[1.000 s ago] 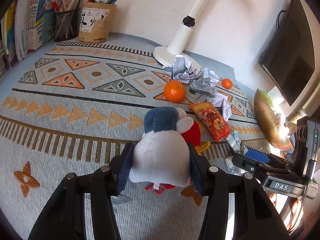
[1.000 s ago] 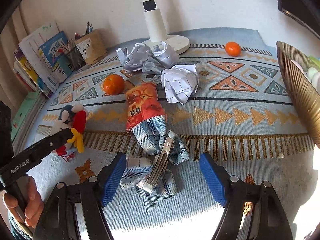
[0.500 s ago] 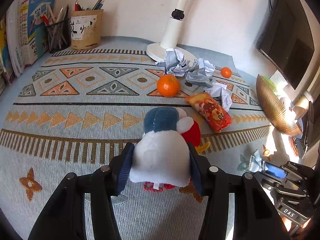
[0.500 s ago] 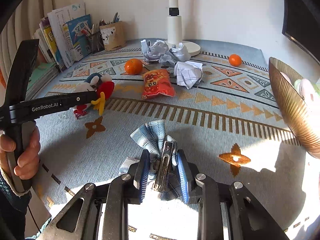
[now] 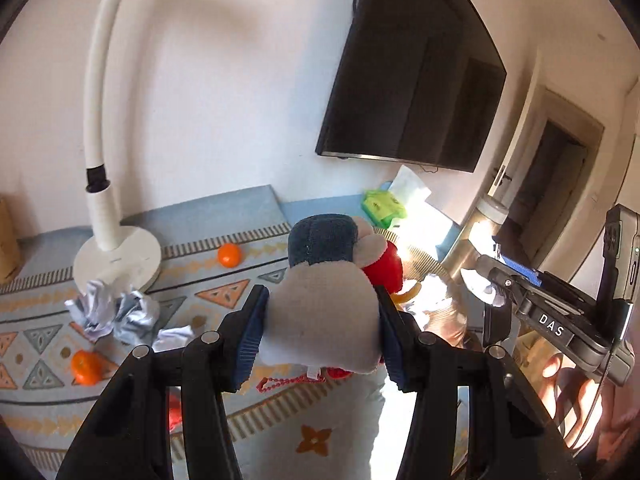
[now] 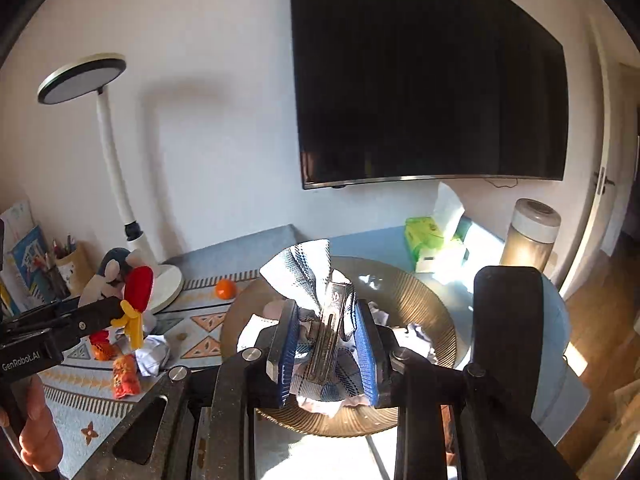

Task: Organize objects
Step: 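Carry the penguin plush and plaid cloth over the bowl and open both tools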

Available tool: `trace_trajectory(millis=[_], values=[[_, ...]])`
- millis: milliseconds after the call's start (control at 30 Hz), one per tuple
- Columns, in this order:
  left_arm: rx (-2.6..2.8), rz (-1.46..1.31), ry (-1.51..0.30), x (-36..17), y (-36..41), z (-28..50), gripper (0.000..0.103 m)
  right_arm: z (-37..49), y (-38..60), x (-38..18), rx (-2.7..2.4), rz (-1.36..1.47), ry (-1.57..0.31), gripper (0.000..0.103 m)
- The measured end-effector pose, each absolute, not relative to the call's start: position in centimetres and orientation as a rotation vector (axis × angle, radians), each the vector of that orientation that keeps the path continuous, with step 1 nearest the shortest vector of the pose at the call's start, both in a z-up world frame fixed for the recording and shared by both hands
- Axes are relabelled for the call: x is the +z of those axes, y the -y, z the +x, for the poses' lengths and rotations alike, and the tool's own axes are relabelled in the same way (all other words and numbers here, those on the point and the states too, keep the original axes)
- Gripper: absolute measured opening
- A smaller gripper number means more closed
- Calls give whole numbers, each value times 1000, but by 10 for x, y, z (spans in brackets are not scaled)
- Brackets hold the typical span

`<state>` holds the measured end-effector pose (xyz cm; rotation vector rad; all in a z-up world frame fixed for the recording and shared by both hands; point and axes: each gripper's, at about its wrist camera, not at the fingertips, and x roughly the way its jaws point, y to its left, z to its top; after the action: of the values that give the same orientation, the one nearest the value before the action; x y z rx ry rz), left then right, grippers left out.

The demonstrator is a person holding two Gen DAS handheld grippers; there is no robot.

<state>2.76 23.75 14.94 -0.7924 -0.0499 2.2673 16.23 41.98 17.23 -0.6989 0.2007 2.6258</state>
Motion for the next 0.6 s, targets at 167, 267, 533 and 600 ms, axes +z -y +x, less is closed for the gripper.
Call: trace_trajectory(millis=[167, 267, 533, 600], values=[[2204, -816, 51, 137, -305, 6, 49, 143, -457, 162, 2531, -780, -251, 26], [2186, -851, 54, 122, -327, -6, 49, 137, -467, 154, 2523, -805, -283, 28], [2169, -929, 129, 97, -318, -21, 92, 141, -464, 152, 2530, -773, -242, 63], [2171, -933, 158, 97, -299, -17, 92, 147, -454, 154, 2570, -752, -245, 63]])
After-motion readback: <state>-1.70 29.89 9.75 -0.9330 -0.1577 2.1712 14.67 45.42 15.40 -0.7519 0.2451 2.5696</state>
